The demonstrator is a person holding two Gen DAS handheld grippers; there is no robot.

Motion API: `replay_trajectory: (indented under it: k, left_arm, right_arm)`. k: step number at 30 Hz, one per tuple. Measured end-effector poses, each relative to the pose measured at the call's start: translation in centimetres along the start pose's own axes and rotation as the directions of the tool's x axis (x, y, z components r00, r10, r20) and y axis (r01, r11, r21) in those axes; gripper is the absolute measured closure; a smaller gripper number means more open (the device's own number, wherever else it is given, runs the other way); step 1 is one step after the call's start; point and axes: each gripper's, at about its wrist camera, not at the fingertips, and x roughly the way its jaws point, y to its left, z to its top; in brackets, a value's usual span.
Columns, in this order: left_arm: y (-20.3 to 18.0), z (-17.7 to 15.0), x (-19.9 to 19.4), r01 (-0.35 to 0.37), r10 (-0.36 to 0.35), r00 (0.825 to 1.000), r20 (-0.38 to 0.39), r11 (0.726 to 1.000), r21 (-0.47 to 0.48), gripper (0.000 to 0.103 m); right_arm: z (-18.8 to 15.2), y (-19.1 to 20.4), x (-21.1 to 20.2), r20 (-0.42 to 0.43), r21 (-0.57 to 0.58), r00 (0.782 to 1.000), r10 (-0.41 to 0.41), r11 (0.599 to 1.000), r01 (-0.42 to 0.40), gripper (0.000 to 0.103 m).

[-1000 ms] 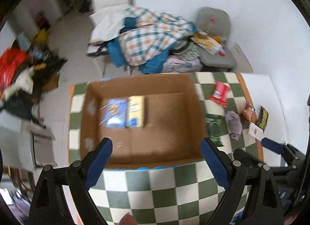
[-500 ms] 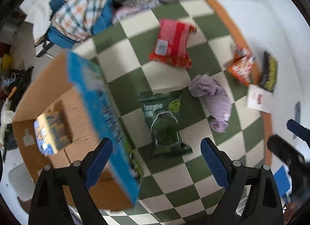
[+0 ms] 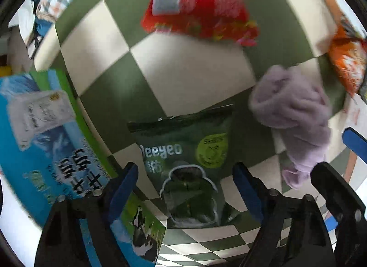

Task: Organize soft objects
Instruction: 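Grasp the green Deeyeo bag with the left tool while the right tool grasps the lilac cloth, then carry the bag and cloth into the box and open both tools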

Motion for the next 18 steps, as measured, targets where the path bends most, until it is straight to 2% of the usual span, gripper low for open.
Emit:
replay_trajectory:
  k: [1,3,4,5,7,9,15,18]
  left_arm:
    - [0.2,-0.1,0.6,0.007,-0.007,1.0,-0.014,1.0,-0.007,0.031]
    - [0.5,-0.2,0.8,0.041,-0.041,0.999,-0.013,0.999,-0.018,0.035]
    - [0.5,-0.3,0.9,0.054,-0.054,0.998,-0.013,0.998,-0.014,0.041]
    - [0.4,-0.6,0.9,0.072,-0.072,0.997,-0.013,0.997,-0.011,0.045]
    - [0.3,-0.8,0.8,0.067,-0.067,0.998,-0.005,0.998,-0.011,0.054]
    - [0.1,-1.1,0.6,0.095,-0.095,0.996,0.001,0.995,-0.018,0.067]
    - [-1.5,-2.6,0.0,0.104,-0.105,0.993,0.052,0.994,0.014,0.069]
    - [-2.6,-3.9,-0.4,0.131,-0.133,0.988,0.075,0.991,0.025,0.069]
  right_arm:
    - [0.4,0.0,0.9,-0.024,-0.002,1.0,0.01,1.0,-0.01,0.024]
    - [1.0,-0.1,2.6,-0.069,0.001,0.997,0.033,0.999,-0.033,0.028]
    - [1.2,-0.1,3.5,-0.087,0.001,0.996,0.033,0.999,-0.033,0.032]
    - [1.2,0.0,4.2,-0.1,-0.006,0.995,0.025,1.0,-0.026,0.043]
    - [1.2,0.2,4.3,-0.082,-0.019,0.996,0.019,1.0,-0.021,0.058]
    - [0.8,-0.1,4.2,-0.078,-0.013,0.997,-0.004,1.0,0.003,0.058]
    - [-1.7,-2.5,3.4,-0.076,0.05,0.997,-0.023,0.998,0.027,0.058]
    - [-2.5,-2.8,2.6,-0.064,0.068,0.998,-0.025,0.997,0.029,0.058]
